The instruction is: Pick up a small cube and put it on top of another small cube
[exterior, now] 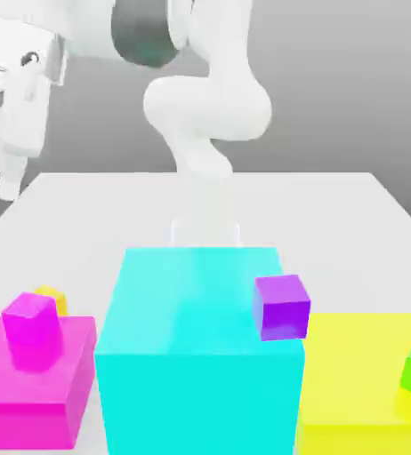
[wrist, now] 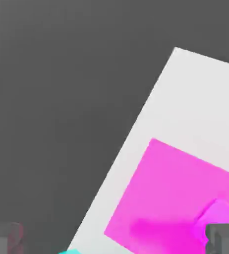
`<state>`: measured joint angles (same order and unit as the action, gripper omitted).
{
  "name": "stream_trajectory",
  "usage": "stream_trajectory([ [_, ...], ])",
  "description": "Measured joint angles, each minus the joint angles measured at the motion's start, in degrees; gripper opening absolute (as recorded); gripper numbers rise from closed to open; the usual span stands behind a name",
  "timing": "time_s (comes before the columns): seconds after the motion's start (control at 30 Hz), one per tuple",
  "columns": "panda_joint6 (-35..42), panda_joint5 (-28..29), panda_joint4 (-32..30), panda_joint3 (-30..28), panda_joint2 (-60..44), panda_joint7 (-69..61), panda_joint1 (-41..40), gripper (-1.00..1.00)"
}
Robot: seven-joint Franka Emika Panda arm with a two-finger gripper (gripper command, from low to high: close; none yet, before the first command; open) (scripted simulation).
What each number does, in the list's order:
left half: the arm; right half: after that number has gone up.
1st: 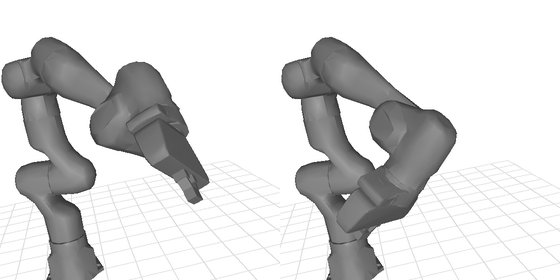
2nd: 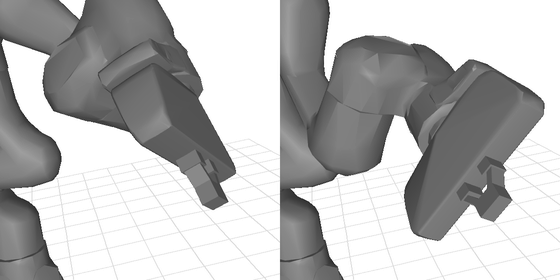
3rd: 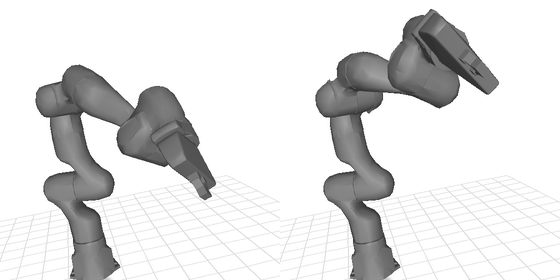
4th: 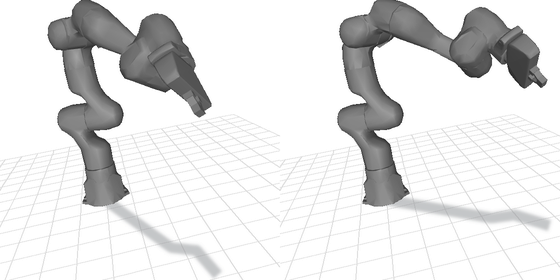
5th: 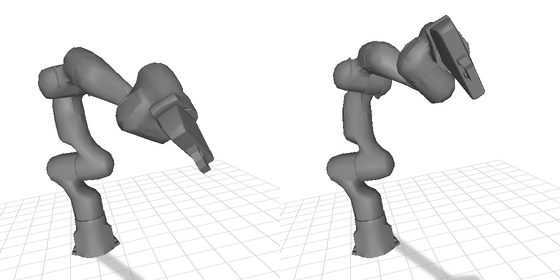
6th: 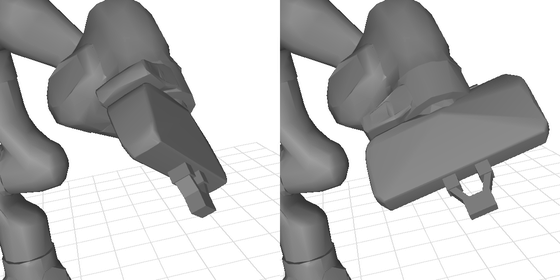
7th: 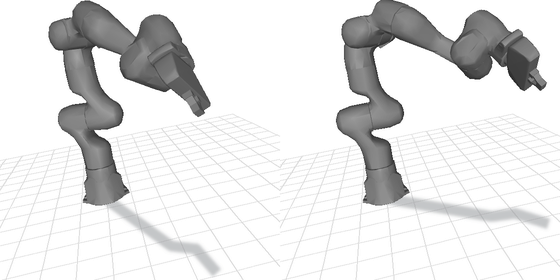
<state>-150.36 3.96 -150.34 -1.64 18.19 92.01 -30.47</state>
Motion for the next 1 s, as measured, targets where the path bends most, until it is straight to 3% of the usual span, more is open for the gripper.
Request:
stream_trajectory([
  [0.23, -7.39, -0.14, -7.35, -3.85, -10.87, 17.01, -9.14, 0.0],
  [0.37, -11.72, -3.16, -11.42, -6.64, -17.14, 24.39, -13.81, 0.0],
  [0.6, -23.1, -9.83, -10.13, -1.33, -31.22, 21.74, -18.07, 0.0],
  [0.63, -24.39, -10.06, -9.87, -0.64, -32.76, 21.54, -18.72, -1.0],
  [0.83, -25.17, -10.13, -9.74, -0.29, -33.52, 21.48, -19.04, -1.0],
  [1.0, -18.87, -7.23, -11.07, -2.39, -25.91, 23.72, -17.64, -1.0],
])
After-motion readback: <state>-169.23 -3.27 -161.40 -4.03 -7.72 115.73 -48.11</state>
